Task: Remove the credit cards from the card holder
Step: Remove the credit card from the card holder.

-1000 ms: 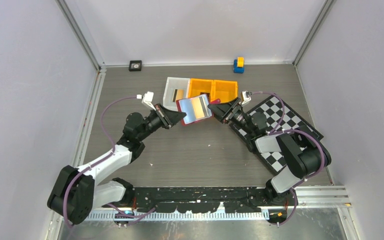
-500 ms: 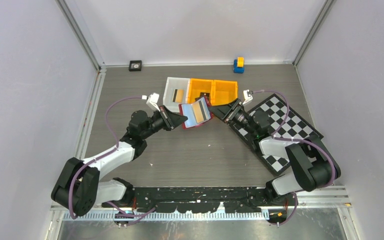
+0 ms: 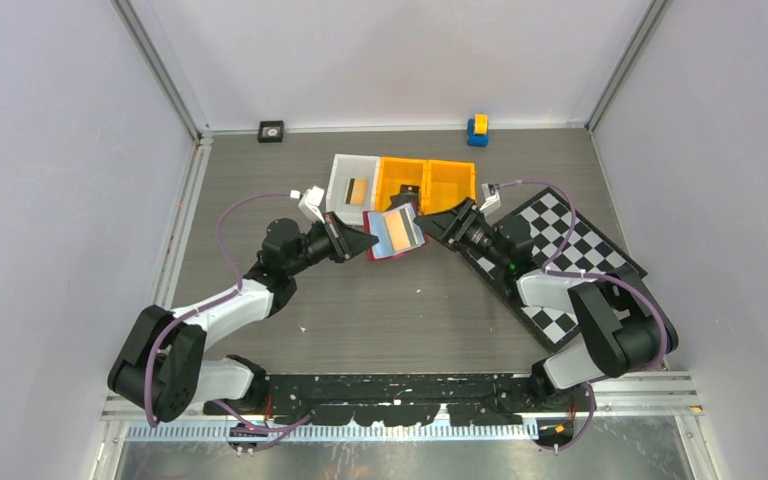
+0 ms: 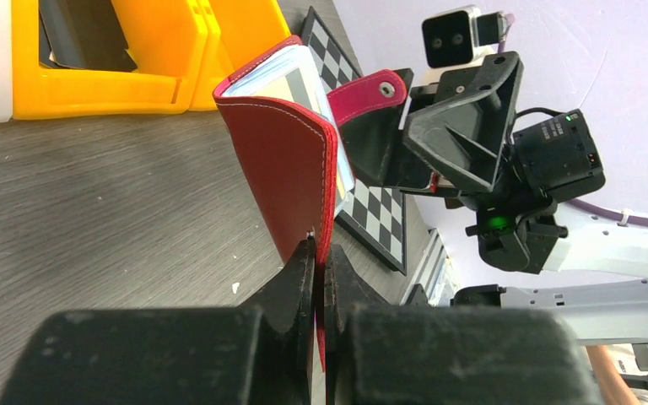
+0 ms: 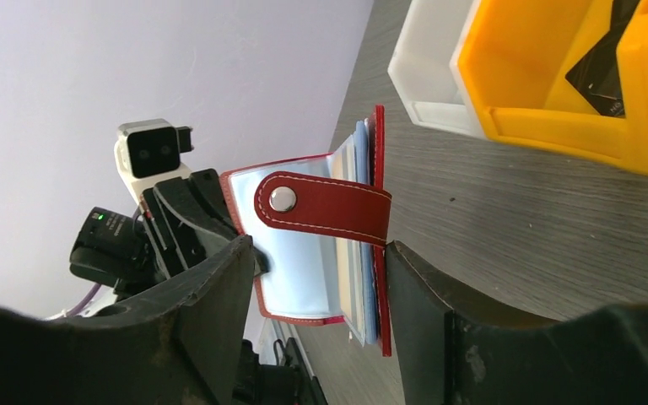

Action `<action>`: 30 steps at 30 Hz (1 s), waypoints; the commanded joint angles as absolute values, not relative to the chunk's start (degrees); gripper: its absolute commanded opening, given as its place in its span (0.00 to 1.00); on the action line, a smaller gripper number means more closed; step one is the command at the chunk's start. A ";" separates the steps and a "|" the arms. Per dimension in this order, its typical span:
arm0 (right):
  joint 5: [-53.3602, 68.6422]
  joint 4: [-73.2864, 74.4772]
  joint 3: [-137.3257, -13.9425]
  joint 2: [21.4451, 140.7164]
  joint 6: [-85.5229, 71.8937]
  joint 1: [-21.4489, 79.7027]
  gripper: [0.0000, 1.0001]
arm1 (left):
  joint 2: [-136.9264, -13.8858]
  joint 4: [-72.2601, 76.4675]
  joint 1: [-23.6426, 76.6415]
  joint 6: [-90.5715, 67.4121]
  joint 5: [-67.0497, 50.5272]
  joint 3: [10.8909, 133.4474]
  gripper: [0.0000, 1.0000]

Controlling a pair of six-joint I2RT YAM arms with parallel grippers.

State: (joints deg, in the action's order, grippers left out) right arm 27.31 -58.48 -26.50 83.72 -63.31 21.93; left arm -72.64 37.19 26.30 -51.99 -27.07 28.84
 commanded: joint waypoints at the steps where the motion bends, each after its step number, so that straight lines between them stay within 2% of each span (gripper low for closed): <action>1: 27.87 -59.22 -29.31 84.76 -62.59 21.88 0.62 | -71.59 41.93 26.63 -51.15 -28.74 30.90 0.00; 4: 29.32 -61.43 -29.44 85.89 -63.41 21.88 0.50 | -71.47 42.71 26.63 -51.36 -28.95 30.72 0.00; 8: 31.76 -65.13 -30.36 88.12 -65.49 22.11 0.48 | -72.27 45.49 26.67 -52.45 -30.33 30.55 0.00; 14: 31.91 -62.33 -31.60 88.04 -64.34 23.29 0.44 | -73.32 47.49 26.67 -53.84 -31.79 30.83 0.00; 20: 31.77 -62.14 -31.49 87.58 -64.20 23.29 0.21 | -71.73 43.97 26.64 -52.68 -29.58 30.74 0.00; 24: 30.54 -61.26 -31.08 86.91 -63.86 23.29 0.12 | -68.81 28.76 26.65 -48.83 -18.95 32.01 0.00; 26: 29.59 -60.73 -30.70 86.52 -63.38 23.28 0.08 | -68.08 19.58 26.59 -48.18 -10.87 33.23 0.04; 30: 28.96 -59.42 -30.65 85.85 -62.47 23.25 0.04 | -67.83 8.04 26.02 -48.72 0.23 35.69 0.19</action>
